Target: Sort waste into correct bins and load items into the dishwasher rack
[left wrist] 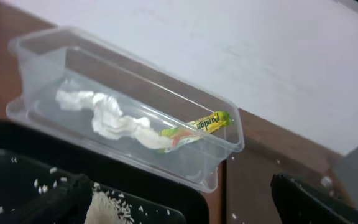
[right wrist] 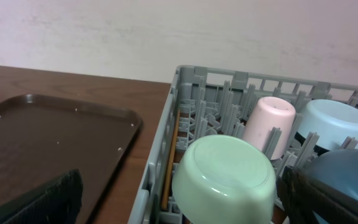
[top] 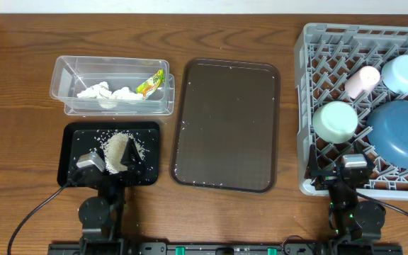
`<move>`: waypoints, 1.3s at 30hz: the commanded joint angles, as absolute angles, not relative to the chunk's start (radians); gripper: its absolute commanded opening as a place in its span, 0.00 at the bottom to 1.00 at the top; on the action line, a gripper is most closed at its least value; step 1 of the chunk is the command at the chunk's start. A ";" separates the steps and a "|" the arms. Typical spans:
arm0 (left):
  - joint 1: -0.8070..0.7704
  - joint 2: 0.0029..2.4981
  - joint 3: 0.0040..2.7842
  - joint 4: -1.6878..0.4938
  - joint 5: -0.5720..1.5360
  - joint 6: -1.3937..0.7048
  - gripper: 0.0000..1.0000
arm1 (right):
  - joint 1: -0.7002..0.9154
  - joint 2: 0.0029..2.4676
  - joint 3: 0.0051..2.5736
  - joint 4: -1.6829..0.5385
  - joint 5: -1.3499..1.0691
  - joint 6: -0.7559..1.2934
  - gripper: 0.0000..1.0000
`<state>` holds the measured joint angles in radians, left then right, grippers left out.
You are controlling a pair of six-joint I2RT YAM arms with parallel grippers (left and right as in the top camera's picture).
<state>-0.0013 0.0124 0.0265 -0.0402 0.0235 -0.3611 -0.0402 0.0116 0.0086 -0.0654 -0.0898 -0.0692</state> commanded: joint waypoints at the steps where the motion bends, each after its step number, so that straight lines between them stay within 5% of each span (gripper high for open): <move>1: -0.013 0.002 0.004 -0.073 0.011 -0.239 0.94 | -0.047 0.006 0.006 -0.068 -0.090 -0.057 0.99; 39: -0.013 0.004 0.004 -0.072 0.012 -0.038 0.94 | -0.047 0.006 0.006 -0.068 -0.090 -0.057 0.99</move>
<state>-0.0090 0.0109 0.0265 -0.0406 0.0235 -0.0509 -0.0402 0.0116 0.0086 -0.0654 -0.0898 -0.0692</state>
